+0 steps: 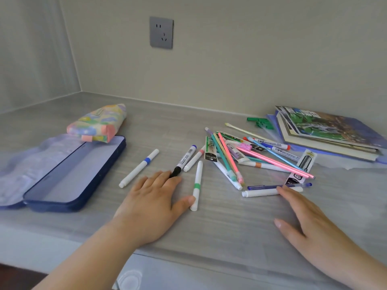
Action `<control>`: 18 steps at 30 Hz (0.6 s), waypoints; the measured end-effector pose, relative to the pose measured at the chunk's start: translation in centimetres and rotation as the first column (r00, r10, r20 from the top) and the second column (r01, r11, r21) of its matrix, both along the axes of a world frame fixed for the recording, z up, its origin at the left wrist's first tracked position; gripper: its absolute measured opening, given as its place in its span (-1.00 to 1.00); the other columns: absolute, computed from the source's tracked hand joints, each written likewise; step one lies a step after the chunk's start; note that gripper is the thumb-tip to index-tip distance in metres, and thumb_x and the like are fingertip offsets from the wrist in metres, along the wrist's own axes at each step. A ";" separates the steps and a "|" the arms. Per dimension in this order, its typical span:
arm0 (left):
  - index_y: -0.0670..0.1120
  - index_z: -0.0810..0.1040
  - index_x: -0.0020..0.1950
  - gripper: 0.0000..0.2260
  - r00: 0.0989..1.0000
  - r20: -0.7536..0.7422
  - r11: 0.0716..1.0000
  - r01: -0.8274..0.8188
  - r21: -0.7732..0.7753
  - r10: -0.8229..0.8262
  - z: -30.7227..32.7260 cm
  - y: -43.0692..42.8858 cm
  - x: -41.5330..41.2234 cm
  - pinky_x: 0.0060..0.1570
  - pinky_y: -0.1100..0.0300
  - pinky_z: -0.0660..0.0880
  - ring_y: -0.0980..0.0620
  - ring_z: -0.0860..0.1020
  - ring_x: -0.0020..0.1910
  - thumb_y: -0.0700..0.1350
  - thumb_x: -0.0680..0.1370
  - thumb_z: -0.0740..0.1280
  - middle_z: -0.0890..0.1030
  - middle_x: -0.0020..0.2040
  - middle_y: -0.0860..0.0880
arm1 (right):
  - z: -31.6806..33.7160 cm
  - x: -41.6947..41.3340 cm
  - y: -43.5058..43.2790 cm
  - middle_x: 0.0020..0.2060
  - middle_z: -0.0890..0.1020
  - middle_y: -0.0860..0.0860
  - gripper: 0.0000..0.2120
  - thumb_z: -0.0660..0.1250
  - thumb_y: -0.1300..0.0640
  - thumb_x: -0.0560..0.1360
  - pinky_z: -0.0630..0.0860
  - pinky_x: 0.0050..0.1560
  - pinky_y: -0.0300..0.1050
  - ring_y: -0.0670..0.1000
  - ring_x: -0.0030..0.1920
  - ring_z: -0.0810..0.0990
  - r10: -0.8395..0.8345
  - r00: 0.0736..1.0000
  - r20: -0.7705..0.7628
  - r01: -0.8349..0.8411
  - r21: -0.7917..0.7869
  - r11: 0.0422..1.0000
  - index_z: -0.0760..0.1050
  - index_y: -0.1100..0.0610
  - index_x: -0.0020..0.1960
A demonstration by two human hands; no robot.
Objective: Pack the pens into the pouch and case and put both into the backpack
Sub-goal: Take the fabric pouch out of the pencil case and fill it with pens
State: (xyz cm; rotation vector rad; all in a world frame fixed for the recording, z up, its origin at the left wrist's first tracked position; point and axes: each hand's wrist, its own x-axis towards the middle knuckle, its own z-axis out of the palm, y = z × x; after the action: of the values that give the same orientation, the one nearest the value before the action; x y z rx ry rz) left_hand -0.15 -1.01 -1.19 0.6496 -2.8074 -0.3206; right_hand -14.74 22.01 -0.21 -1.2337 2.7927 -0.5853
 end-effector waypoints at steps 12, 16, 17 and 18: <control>0.12 0.20 0.35 -0.54 0.997 -0.062 0.996 0.053 0.071 -0.049 2.0 -2.2 -1.5 0.17 0.18 0.31 0.03 0.36 0.28 0.22 0.48 0.10 0.39 0.33 0.11 | 4.2 -4.4 -5.3 0.31 0.44 -0.09 -0.59 0.25 0.18 0.49 0.24 0.16 -0.29 -0.08 0.31 0.35 0.132 0.961 -0.244 -0.157 -0.083 0.984 0.35 -0.06 0.31; 0.08 0.28 0.33 -0.59 0.987 -0.153 0.990 0.072 0.120 -0.053 3.4 -3.3 -3.9 0.18 0.16 0.30 -0.01 0.38 0.27 0.12 0.50 0.16 0.40 0.33 0.06 | 4.6 -5.7 -9.1 0.29 0.48 -0.01 -0.59 0.16 0.28 0.51 0.28 0.26 -0.10 0.03 0.29 0.38 0.319 0.844 -0.431 -0.277 0.159 0.948 0.38 0.02 0.31; 0.08 0.28 0.33 -0.60 0.984 -0.162 0.990 0.088 0.106 -0.070 3.5 -3.5 -4.6 0.20 0.17 0.28 -0.01 0.37 0.28 0.11 0.50 0.17 0.39 0.34 0.05 | 4.6 -6.0 -9.9 0.30 0.47 0.00 -0.58 0.14 0.29 0.51 0.28 0.27 -0.07 0.04 0.30 0.37 0.373 0.815 -0.443 -0.303 0.223 0.926 0.36 0.02 0.33; 0.08 0.27 0.33 -0.59 0.983 -0.162 0.992 0.096 0.075 -0.083 3.4 -3.7 -5.2 0.21 0.18 0.25 -0.01 0.35 0.30 0.11 0.50 0.17 0.38 0.36 0.05 | 4.5 -6.3 -10.4 0.30 0.46 0.01 -0.57 0.13 0.29 0.51 0.26 0.28 -0.07 0.04 0.30 0.36 0.419 0.786 -0.454 -0.324 0.275 0.905 0.33 0.01 0.34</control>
State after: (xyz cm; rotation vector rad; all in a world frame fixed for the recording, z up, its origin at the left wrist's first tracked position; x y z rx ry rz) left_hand -5.33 -4.68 2.20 0.4914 -2.6866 -0.4859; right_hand -21.07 11.58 4.26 -2.0757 2.7342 0.0400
